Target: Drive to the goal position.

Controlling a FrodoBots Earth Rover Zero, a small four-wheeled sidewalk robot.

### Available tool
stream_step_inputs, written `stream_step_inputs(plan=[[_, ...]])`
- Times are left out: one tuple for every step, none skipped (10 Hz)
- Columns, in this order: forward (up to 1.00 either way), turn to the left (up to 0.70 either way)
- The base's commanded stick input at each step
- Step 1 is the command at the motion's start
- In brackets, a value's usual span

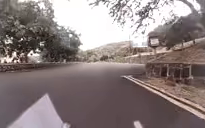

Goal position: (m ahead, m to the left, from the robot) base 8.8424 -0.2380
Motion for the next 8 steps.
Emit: stream_step_inputs(plan=[[1.0,0.0],[1.0,0.0],[1.0,0.0],[1.0,-0.25],[1.0,-0.3],[1.0,-0.34],[1.0,0.0],[1.0,0.0]])
